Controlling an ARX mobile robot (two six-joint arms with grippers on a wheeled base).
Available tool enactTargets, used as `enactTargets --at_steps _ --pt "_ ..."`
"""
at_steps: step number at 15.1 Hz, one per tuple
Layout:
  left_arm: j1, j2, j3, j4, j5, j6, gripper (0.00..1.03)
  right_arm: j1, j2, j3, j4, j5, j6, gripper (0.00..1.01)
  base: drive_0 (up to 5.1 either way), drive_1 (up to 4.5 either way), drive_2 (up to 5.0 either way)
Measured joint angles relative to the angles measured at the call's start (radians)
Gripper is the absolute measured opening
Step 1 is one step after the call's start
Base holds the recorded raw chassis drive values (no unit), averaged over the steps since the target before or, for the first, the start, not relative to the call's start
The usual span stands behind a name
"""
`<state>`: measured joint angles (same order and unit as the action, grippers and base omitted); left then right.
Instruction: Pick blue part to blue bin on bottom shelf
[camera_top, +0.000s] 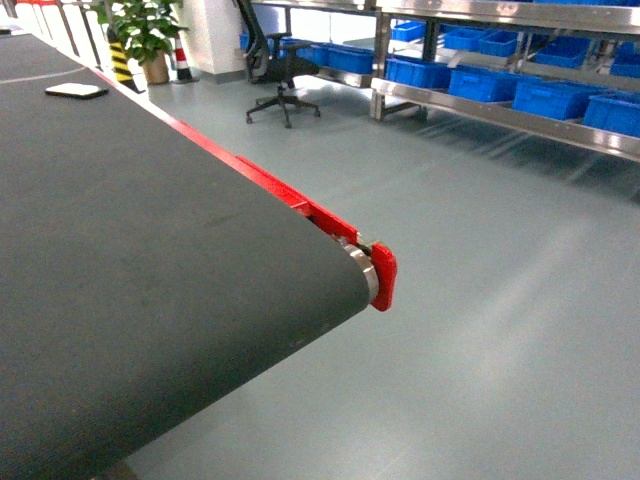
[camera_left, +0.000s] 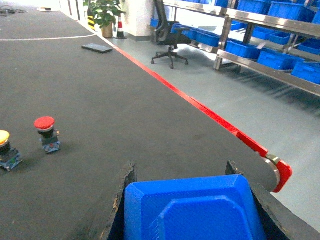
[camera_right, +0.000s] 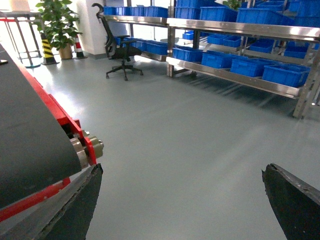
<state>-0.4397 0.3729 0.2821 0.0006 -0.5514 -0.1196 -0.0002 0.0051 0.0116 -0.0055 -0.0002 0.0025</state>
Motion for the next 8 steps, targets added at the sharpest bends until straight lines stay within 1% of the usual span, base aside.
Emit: enactTargets --at_steps 8 --pt "0.0 0.0 0.0 0.0 0.0 0.0 0.44 0.0 0.0 0.0 0.0 0.0 0.0 0.98 -1.6 -1.57 -1.6"
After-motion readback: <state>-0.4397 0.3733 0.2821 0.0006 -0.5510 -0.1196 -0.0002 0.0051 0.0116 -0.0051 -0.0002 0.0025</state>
